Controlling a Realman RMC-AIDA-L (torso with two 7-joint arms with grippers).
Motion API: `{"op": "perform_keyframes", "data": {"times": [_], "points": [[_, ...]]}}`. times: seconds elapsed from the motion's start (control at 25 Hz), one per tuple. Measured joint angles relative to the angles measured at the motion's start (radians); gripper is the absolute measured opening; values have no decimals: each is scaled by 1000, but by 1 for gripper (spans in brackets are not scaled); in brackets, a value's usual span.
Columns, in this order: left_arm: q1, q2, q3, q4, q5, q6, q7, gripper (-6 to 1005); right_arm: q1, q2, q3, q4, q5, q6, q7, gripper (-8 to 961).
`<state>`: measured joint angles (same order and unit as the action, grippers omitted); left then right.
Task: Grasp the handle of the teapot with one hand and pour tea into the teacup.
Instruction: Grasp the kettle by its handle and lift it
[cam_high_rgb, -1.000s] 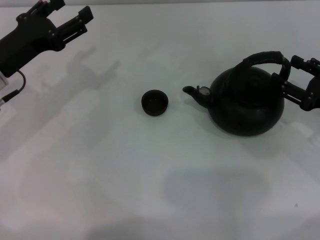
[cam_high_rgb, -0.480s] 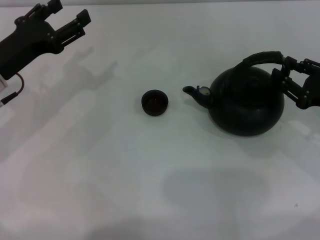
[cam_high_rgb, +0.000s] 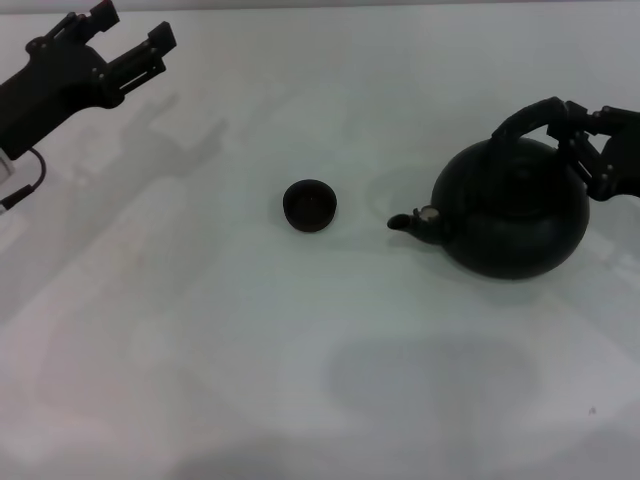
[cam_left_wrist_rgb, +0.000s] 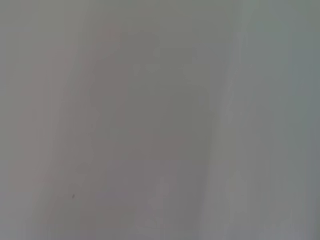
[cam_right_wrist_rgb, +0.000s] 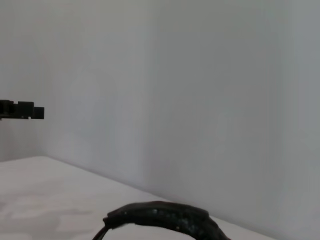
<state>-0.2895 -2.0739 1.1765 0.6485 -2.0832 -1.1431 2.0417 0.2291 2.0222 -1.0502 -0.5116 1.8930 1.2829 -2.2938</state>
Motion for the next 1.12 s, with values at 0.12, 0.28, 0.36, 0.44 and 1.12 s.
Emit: {"op": "perform_keyframes", "data": {"times": [0.12,0.28,0.36,0.44,1.12], "points": [[-4,0,0,-5,0,7,0,864,4,-1,4,5,2,-2,-2,204],[-6,0,0,-6,0,14,0,864,19,-1,2,9,18,-22,19,165],[-6,0,0,-6,-1,14,0,864,25,-1,1,10,38,-26,23,164],[-4,0,-6,-6,-2,15,0,864,30,-1,0,15,67,-27,20,163],[4,-2,-26,-169,-93,5,152,863,149,1,-185,-18,202,-120,-55,134]]}}
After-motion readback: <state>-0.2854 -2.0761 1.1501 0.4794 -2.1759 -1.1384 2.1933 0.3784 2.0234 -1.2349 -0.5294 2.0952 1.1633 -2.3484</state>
